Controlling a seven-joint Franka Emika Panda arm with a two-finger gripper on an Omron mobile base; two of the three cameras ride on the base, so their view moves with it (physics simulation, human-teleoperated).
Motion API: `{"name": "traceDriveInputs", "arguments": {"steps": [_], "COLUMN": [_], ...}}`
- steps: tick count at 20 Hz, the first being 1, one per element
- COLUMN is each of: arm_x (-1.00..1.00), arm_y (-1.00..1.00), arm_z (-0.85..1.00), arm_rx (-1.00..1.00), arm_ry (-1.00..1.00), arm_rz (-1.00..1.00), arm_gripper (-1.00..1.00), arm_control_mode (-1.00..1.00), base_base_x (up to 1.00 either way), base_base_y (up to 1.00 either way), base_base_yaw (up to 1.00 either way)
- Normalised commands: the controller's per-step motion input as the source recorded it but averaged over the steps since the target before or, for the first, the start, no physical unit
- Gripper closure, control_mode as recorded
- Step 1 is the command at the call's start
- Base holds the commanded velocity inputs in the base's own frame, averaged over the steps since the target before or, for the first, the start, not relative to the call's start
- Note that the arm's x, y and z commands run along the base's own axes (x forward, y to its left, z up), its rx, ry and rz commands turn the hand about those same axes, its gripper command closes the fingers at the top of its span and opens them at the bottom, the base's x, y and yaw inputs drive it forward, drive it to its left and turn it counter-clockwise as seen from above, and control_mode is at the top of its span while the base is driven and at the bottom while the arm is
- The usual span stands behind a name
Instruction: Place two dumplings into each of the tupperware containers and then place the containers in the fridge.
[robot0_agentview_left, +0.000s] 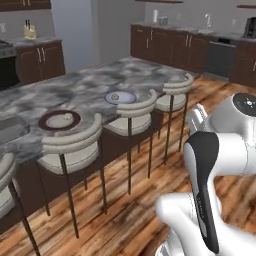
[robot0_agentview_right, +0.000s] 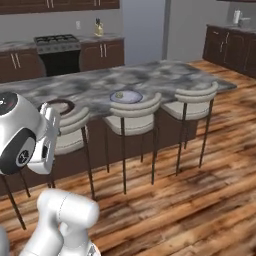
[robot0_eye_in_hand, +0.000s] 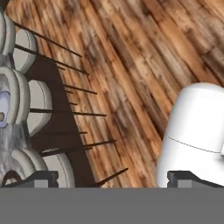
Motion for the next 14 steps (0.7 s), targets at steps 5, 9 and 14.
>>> {"name": "traceDriveInputs", "arguments": {"steps": [5, 9, 14], "arm_x": [0.0, 0.0, 0.0], "arm_y": [0.0, 0.0, 0.0], "arm_z": [0.0, 0.0, 0.0], "arm_rx": [0.0, 0.0, 0.0], "arm_ry": [0.0, 0.0, 0.0], "arm_rz": [0.0, 0.0, 0.0], "arm_gripper": [-1.0, -1.0, -1.0], "arm_control_mode": [1.0, 1.0, 1.0], "base_base_x": [1.0, 1.0, 1.0], "base_base_y": [-1.0, -1.0, -1.0], "base_base_yaw": [0.43, 0.43, 0.43]}}
